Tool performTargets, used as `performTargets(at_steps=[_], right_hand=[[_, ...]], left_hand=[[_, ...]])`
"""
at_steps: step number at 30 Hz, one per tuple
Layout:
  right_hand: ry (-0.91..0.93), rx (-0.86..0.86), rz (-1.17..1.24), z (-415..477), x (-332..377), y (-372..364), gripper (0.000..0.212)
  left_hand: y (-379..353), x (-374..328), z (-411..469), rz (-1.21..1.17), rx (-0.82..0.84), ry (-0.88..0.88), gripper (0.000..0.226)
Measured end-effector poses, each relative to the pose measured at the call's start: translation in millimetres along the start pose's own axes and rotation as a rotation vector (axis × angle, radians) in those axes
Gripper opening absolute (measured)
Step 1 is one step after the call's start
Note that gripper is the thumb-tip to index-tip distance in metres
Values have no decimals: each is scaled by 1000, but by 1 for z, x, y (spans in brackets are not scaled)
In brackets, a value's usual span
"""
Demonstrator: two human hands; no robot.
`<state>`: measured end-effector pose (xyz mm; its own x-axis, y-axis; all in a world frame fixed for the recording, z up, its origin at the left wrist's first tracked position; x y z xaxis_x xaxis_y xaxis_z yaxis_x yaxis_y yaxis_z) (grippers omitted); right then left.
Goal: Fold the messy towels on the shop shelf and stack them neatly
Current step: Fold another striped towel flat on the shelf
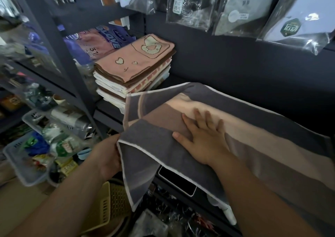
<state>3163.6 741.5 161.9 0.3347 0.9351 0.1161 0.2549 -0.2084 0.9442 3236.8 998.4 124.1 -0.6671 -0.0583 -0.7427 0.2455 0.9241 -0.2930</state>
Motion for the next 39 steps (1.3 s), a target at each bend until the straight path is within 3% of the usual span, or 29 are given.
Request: performTargets(at_steps=[8,12,14,19,23,25,29,32,34,37,39], right_hand=[[2,-15,8,0,2,0,105],[4,-12,5,0,1,-1,102],[5,-7,7,-1,2,0,103],[22,-10,11,0,2,0,101],[34,-9,-13,0,1,-1,93],[32,-3,-19,0,1,-1,89],[35,-1,-6,0,1,-1,95],[42,-4,19,-1,3,3,92],[70,-67,127,-3,1,8,76],[149,-441,559,-17,-17,34,42],[109,-567,807,-20,-39,35,24]], left_hand=[[-16,-1,-9,102,117,50,26],[-5,-8,-4,16,44,0,30],[2,-16,-3,100,-12,-39,30],[6,-70,-10,508,-136,-294,22],[5,-123,-23,648,-190,-476,28],[-4,-154,-43,793,-257,-646,23],[-52,-193,-89,1092,-216,-1003,27],[-94,-203,-110,1166,-228,-1196,26],[-122,-194,-101,1211,-136,-1225,23],[-147,-156,-68,1370,-7,-1193,23],[-150,-124,-49,1451,60,-1156,21]])
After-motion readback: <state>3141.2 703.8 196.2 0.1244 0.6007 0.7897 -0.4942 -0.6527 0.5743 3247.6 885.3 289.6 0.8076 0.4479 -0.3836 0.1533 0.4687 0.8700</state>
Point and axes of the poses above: each hand's wrist, its own z-axis towards the middle knuckle, its own y-axis out of the back of the hand, x = y × z, the point moved 8 cm from there along z, towards the middle knuckle, and after that the axes turned 8 degrees about x, right-handed, at the moved point
